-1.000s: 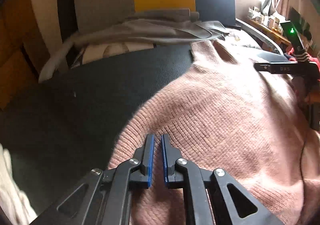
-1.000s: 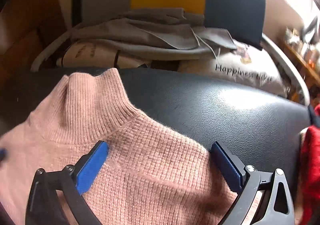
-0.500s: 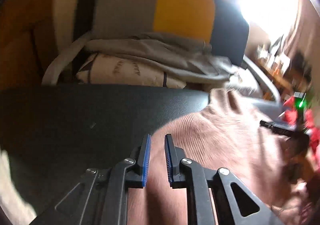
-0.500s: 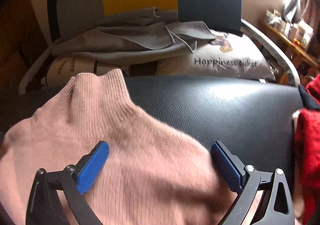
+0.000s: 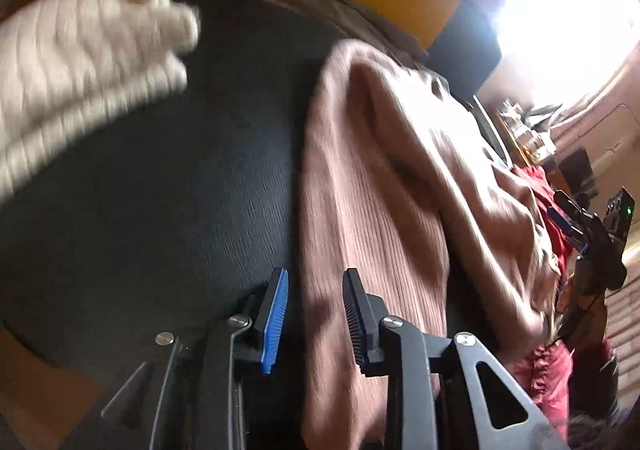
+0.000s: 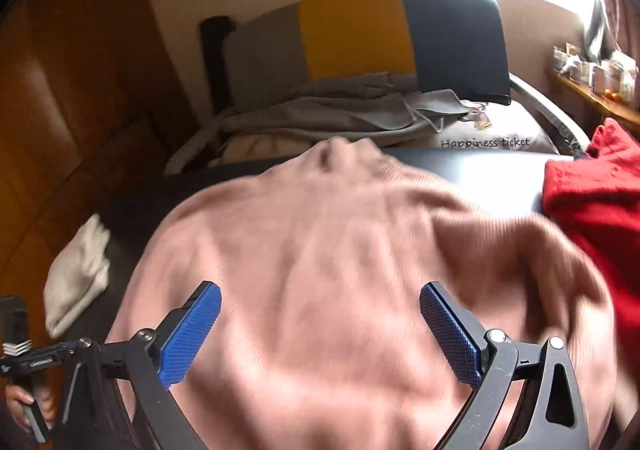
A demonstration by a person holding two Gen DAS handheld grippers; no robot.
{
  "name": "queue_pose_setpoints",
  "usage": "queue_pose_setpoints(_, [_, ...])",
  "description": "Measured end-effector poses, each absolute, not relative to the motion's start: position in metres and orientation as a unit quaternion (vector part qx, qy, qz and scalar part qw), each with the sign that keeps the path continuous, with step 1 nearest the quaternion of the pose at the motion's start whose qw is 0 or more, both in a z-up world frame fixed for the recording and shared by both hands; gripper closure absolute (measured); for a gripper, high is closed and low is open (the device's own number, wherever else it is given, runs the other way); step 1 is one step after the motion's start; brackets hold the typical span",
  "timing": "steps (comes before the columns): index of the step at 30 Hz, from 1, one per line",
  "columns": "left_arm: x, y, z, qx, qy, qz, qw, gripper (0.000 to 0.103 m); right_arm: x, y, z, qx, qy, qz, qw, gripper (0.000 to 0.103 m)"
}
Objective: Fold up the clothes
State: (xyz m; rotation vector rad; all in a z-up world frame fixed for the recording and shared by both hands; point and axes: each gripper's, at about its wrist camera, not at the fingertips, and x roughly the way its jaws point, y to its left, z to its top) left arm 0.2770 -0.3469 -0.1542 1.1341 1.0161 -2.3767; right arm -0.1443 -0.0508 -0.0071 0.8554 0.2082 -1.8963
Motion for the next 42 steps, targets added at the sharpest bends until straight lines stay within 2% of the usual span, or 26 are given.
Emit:
queue_pose_setpoints(3, [0.272, -0.322, -0.149, 0.409, 0.297, -0.847, 0.168, 0.063, -0.110, -0.028, -0.015, 0.352, 0.085, -0.784, 0.504, 0.002])
queue_pose_setpoints(5, [0.260, -0.311, -0.149, 0.418, 0.264, -0.852, 0.173, 0.050, -0.093, -0.014, -0.023, 0.361, 0.085, -0.781, 0.502, 0.002])
queue_pose_setpoints(7, [0.251, -0.303, -0.148, 0.428, 0.242, -0.853, 0.174, 0.053, -0.079, -0.001, -0.030, 0.367, 0.089, -0.782, 0.496, 0.002])
queue_pose_setpoints(9, [0.242, -0.296, -0.147, 0.438, 0.220, -0.854, 0.174, 0.090, -0.071, 0.008, -0.037, 0.372, 0.102, -0.782, 0.490, 0.002])
queue_pose_setpoints(10, [0.237, -0.293, -0.146, 0.442, 0.210, -0.854, 0.175, 0.095, -0.067, 0.012, -0.040, 0.374, 0.109, -0.781, 0.487, 0.001])
queue_pose_setpoints(14, [0.254, -0.342, -0.103, 0.373, 0.265, -0.864, 0.210, 0.095, -0.064, 0.015, -0.063, 0.432, 0.143, -0.752, 0.477, 0.000])
queue_pose_setpoints(17, [0.274, -0.376, -0.059, 0.325, 0.255, -0.876, 0.249, 0.095, -0.057, 0.017, -0.077, 0.470, 0.129, -0.717, 0.497, 0.000])
queue_pose_setpoints(22, [0.286, -0.434, -0.015, 0.301, 0.219, -0.873, 0.314, 0.095, -0.038, 0.005, -0.083, 0.462, 0.158, -0.716, 0.500, 0.000])
queue_pose_setpoints(26, [0.279, -0.492, -0.006, 0.334, 0.190, -0.847, 0.368, 0.094, -0.033, -0.007, -0.082, 0.461, 0.178, -0.711, 0.500, 0.000])
queue_pose_setpoints(28, [0.278, -0.518, -0.012, 0.359, 0.198, -0.822, 0.395, 0.087, -0.031, -0.011, -0.082, 0.460, 0.186, -0.709, 0.501, 0.000])
queue_pose_setpoints(30, [0.272, -0.545, -0.026, 0.383, 0.219, -0.795, 0.416, 0.085, -0.029, -0.012, -0.082, 0.458, 0.194, -0.707, 0.503, 0.000])
queue_pose_setpoints(36, [0.294, -0.546, -0.015, 0.315, 0.229, -0.793, 0.468, 0.082, -0.029, -0.015, -0.083, 0.446, 0.221, -0.709, 0.500, 0.000])
queue_pose_setpoints(39, [0.313, -0.513, -0.008, 0.260, 0.256, -0.828, 0.426, 0.078, -0.029, -0.011, -0.076, 0.435, 0.217, -0.710, 0.509, 0.000])
queue_pose_setpoints(42, [0.310, -0.466, -0.043, 0.275, 0.314, -0.849, 0.325, 0.074, -0.021, -0.013, -0.070, 0.409, 0.224, -0.708, 0.530, 0.000])
